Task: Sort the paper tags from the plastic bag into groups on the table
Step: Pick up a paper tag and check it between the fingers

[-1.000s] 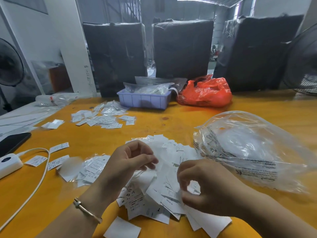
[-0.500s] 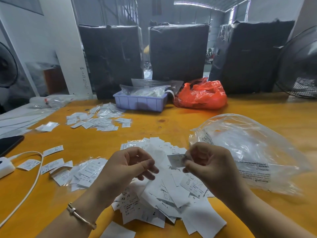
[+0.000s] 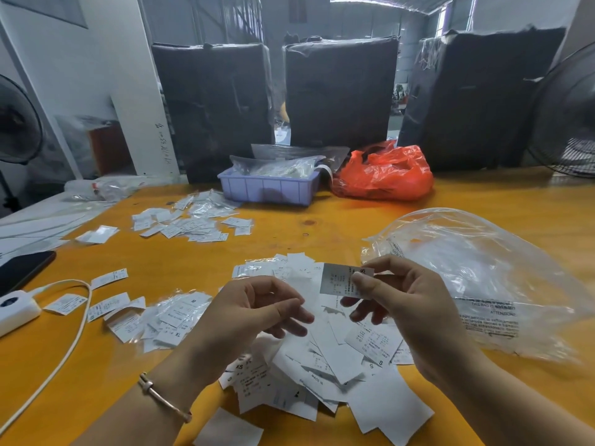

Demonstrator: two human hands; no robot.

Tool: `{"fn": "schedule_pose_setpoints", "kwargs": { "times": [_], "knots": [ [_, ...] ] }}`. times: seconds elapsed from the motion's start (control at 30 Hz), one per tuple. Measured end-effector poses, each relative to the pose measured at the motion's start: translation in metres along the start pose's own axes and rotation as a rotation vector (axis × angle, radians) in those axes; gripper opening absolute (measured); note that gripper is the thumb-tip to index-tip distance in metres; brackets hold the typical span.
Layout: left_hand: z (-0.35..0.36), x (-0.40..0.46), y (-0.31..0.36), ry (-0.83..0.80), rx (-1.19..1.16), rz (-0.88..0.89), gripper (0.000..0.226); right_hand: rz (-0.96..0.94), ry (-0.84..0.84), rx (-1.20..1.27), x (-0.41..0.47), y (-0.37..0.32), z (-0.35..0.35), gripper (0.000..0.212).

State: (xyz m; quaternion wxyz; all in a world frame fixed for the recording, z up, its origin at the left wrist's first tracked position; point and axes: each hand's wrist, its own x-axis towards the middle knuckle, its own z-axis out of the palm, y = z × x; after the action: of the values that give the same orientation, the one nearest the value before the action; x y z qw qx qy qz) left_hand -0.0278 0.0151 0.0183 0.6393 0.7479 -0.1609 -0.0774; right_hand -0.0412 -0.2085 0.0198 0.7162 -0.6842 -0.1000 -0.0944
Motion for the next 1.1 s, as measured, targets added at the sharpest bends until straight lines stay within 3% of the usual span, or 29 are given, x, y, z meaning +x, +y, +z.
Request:
{"fn": "schedule_pose_setpoints", "kwargs": {
  "times": [0.23,1.1],
  "knots": [
    [-0.002,-0.002,0.003,-0.047,-0.087,0.011,0.011,-0.08,-0.051,0.031,-0.003,-0.009,0.001,0.026],
    [-0.003,-0.004,0.004,-0.146,-0.053,0.055,0.017,-0.289,-0.061,-0.104,-0.011,-0.02,0.007,0.017]
  ]
}}
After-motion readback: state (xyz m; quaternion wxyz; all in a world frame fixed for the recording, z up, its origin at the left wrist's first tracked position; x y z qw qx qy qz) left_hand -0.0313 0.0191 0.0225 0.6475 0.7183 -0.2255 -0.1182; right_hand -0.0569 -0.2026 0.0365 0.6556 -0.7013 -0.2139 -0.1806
